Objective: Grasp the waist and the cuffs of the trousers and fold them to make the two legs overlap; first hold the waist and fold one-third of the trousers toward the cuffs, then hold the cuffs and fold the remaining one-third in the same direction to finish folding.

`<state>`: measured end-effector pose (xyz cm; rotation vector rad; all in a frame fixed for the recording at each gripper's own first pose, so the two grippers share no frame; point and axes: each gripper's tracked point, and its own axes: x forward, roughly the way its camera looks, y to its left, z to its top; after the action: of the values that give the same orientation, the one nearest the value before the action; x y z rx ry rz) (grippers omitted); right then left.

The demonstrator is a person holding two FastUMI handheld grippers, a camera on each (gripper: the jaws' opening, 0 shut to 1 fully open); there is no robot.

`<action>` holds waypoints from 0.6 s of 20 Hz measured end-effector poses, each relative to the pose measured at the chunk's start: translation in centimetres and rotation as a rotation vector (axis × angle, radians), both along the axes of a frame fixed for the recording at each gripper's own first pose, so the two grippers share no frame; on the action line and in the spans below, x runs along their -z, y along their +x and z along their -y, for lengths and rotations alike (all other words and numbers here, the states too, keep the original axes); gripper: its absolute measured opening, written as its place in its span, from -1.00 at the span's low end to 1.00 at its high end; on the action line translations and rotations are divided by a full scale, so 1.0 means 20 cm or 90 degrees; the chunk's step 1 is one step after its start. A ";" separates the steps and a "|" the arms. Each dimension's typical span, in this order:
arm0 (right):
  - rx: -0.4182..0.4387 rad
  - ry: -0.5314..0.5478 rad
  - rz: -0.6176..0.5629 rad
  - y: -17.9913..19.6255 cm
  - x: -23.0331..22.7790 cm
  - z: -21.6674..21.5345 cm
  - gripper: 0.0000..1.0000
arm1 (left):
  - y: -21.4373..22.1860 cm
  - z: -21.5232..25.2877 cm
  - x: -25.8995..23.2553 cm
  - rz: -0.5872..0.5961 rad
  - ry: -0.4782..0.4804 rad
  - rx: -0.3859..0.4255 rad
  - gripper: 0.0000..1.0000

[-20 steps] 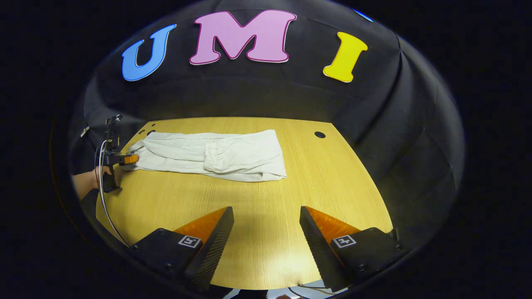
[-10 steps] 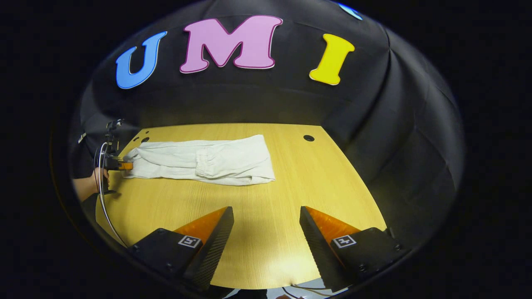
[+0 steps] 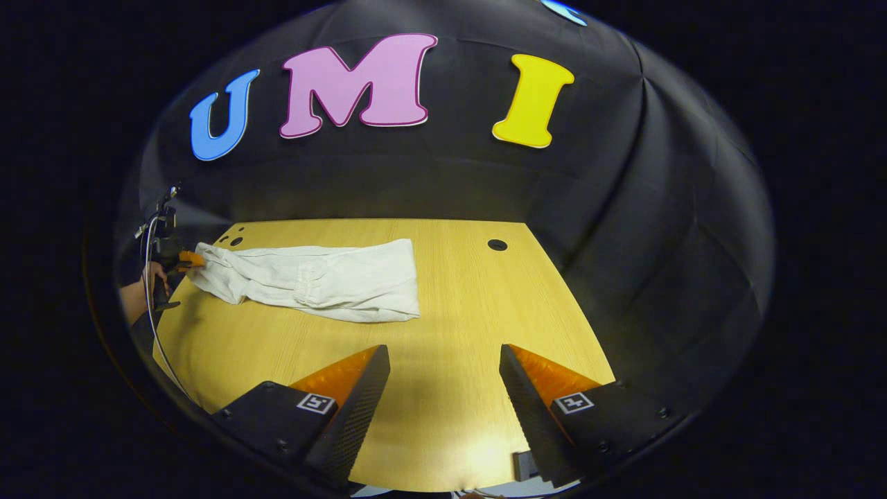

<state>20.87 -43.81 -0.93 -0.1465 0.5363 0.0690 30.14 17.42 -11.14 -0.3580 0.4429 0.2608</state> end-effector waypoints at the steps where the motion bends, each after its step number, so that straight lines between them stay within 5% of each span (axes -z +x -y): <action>1: -0.012 -0.011 0.006 0.04 0.00 0.07 0.96 | 0.01 0.06 -0.08 0.016 0.002 -0.004 -0.89; 12: -0.041 0.023 0.035 0.24 0.00 0.50 0.96 | 0.13 1.13 -0.73 0.138 0.027 0.089 -0.89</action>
<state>25.61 -53.80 -0.91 -0.1302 0.4758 0.1365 32.73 -5.20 3.45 -0.3078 0.2472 0.0931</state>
